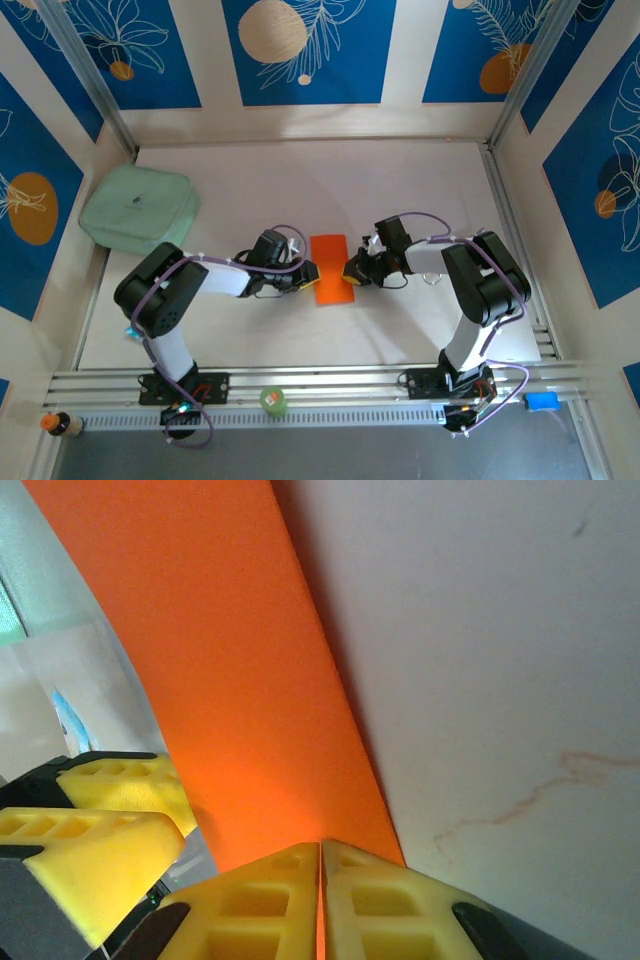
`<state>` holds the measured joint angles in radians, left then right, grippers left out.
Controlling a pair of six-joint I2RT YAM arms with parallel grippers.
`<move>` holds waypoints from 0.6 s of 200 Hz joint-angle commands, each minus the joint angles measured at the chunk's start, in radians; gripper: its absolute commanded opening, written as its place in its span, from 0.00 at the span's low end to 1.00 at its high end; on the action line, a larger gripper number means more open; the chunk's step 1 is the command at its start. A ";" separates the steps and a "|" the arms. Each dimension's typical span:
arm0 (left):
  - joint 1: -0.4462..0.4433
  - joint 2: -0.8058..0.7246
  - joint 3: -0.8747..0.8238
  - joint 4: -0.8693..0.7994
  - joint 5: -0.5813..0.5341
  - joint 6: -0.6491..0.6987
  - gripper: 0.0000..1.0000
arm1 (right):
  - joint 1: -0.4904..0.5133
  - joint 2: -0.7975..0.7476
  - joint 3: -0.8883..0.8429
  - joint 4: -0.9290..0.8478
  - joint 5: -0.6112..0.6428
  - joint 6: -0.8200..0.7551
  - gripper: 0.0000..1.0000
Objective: Fold a paper plane with a square sheet of paper (pick it up from the middle)
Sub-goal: Third fold the triangle at the center of the table.
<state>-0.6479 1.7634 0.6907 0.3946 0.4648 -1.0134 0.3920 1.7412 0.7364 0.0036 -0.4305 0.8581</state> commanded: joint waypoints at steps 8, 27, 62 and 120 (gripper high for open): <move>-0.011 0.028 -0.006 0.070 0.008 -0.004 0.24 | -0.005 0.005 -0.025 -0.086 0.028 0.007 0.10; -0.009 0.028 -0.011 0.092 0.014 -0.013 0.23 | -0.005 0.004 -0.024 -0.089 0.028 0.008 0.10; -0.008 0.027 -0.017 0.094 0.015 -0.012 0.21 | -0.004 0.002 -0.023 -0.091 0.029 0.007 0.10; -0.002 0.007 -0.033 0.081 0.001 -0.010 0.07 | 0.003 -0.067 -0.053 -0.016 0.025 0.009 0.18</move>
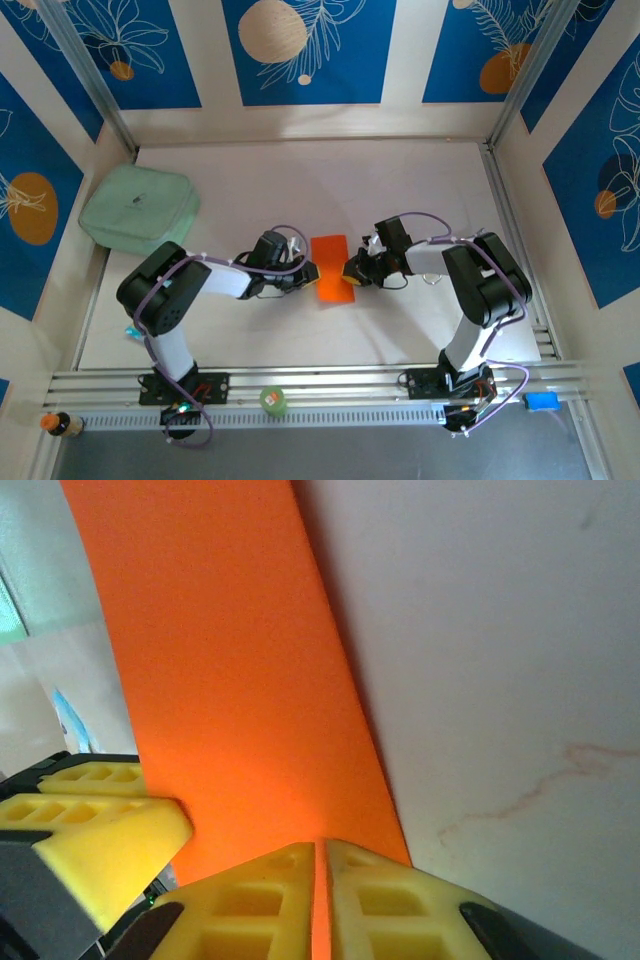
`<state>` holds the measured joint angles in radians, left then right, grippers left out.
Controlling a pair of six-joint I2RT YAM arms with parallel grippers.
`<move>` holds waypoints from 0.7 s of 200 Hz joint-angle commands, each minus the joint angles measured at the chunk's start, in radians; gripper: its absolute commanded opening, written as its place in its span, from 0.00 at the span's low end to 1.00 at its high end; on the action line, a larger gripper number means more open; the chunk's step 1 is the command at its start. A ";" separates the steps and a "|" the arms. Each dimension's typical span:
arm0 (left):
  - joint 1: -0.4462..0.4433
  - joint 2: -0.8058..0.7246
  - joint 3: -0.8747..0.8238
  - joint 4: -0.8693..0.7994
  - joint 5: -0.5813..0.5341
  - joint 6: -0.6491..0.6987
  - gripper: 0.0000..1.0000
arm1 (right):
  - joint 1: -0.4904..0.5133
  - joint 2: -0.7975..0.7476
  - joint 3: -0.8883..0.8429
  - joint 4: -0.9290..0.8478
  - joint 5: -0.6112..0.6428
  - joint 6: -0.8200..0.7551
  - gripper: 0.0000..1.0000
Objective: Fold a paper plane with a square sheet of paper (pick it up from the middle)
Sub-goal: Third fold the triangle at the center of the table.
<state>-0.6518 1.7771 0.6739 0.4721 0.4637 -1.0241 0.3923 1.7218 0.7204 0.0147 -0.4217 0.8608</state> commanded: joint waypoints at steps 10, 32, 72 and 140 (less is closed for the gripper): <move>0.004 -0.011 -0.020 0.000 0.003 0.001 0.05 | 0.008 -0.073 -0.042 -0.015 0.024 0.003 0.23; 0.007 -0.023 -0.026 -0.014 0.010 0.006 0.04 | 0.021 -0.135 -0.047 -0.005 0.051 -0.008 0.31; 0.017 -0.048 -0.052 -0.015 0.019 0.006 0.04 | 0.062 -0.226 -0.022 -0.059 0.122 -0.074 0.45; 0.032 -0.097 -0.068 -0.045 0.032 0.008 0.04 | 0.220 -0.368 -0.032 -0.035 0.368 -0.279 0.48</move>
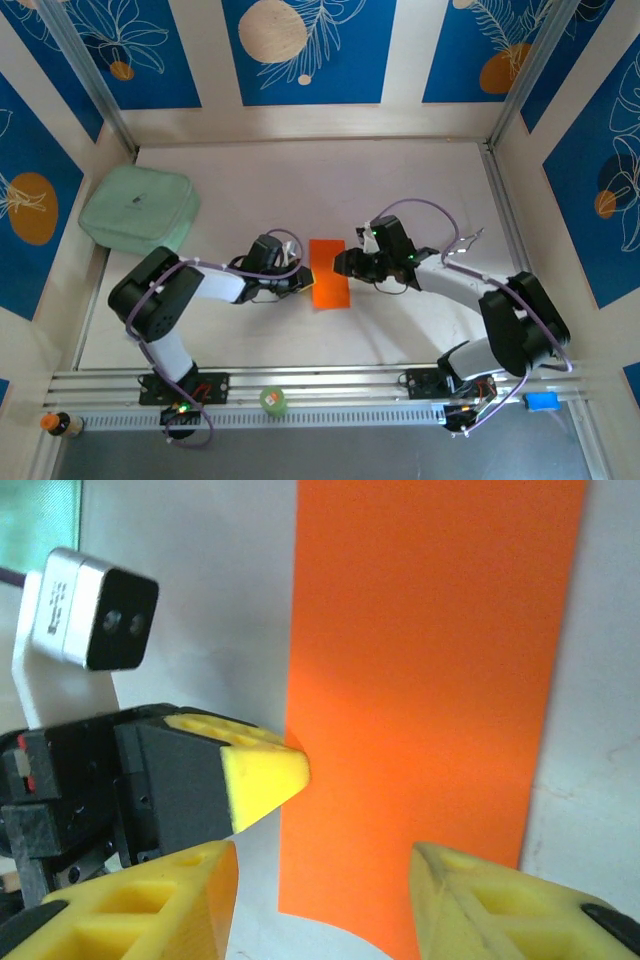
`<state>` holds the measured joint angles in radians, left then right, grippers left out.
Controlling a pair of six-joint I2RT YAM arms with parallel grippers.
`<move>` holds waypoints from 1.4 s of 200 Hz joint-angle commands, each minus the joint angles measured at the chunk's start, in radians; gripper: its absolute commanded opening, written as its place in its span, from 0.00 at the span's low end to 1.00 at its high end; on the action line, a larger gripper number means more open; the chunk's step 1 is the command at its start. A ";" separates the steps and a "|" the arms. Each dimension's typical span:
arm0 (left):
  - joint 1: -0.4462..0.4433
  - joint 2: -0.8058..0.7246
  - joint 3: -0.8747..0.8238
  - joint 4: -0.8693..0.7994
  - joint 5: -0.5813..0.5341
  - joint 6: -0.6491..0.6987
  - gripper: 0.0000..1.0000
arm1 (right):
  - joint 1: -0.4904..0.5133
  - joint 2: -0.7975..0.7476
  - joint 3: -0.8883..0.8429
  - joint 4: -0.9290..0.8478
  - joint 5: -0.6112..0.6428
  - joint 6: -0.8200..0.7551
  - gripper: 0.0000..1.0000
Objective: Fold a paper plane with a square sheet of paper (pick it up from the middle)
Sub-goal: Third fold the triangle at the center of the table.
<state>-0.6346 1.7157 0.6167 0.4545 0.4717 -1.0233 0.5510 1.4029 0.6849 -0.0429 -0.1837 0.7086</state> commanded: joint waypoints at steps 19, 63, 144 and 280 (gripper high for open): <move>0.018 -0.045 -0.010 -0.037 0.026 0.009 0.04 | 0.130 -0.082 -0.057 0.142 0.219 -0.192 0.51; 0.024 -0.066 -0.018 -0.039 0.025 -0.003 0.04 | 0.313 -0.123 -0.196 0.386 0.330 -0.527 0.52; 0.027 -0.093 0.002 -0.097 0.014 -0.065 0.03 | 0.562 -0.006 -0.236 0.520 0.651 -0.831 0.54; 0.027 -0.097 0.005 -0.080 0.032 -0.105 0.01 | 0.638 0.171 -0.221 0.624 0.892 -0.929 0.50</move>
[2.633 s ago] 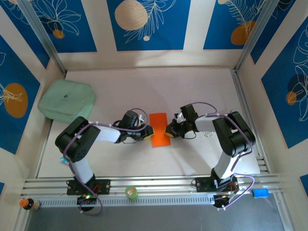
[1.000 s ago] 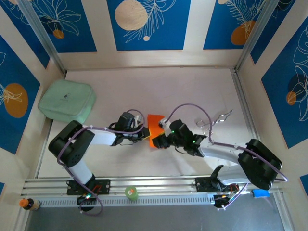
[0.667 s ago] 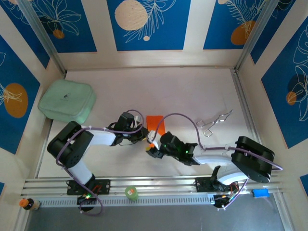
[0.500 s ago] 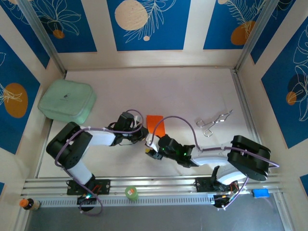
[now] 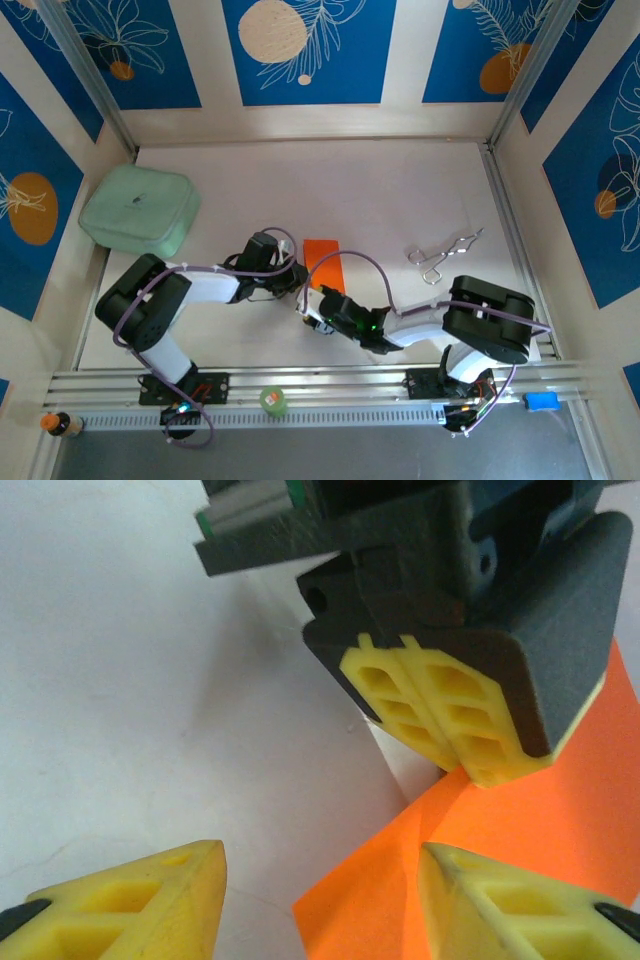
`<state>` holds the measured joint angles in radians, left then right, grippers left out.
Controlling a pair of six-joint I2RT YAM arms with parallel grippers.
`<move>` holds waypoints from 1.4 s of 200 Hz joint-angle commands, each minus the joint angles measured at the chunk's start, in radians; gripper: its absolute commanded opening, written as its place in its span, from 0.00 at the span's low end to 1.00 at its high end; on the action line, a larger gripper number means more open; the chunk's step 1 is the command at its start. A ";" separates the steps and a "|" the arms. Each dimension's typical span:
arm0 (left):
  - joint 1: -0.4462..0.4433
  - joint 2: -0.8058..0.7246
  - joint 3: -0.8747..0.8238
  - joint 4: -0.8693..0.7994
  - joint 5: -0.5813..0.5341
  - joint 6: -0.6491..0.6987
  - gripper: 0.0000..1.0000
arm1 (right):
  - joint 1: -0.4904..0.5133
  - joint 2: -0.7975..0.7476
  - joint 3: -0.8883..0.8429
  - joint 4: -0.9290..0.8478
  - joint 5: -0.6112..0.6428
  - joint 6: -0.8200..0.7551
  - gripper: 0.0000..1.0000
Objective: Fold a paper plane with a square sheet of paper (pick it up from the middle)
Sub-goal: Third fold the triangle at the center of the table.
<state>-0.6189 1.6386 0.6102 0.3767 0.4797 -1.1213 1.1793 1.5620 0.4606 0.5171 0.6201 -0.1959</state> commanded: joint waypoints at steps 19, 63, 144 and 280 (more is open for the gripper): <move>0.012 -0.019 0.011 -0.002 0.023 -0.006 0.01 | 0.011 0.012 0.002 0.056 0.097 -0.024 0.47; 0.012 -0.018 0.012 -0.004 0.022 -0.005 0.01 | 0.010 -0.021 -0.004 0.014 0.067 0.003 0.40; 0.013 -0.012 0.010 -0.005 0.020 0.000 0.00 | 0.012 -0.050 -0.016 -0.021 0.071 0.038 0.27; 0.013 -0.013 0.012 -0.015 0.017 0.003 0.00 | 0.002 -0.063 -0.011 -0.041 0.054 0.067 0.13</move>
<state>-0.6189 1.6386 0.6102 0.3763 0.4828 -1.1210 1.1843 1.5276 0.4557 0.4774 0.6777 -0.1478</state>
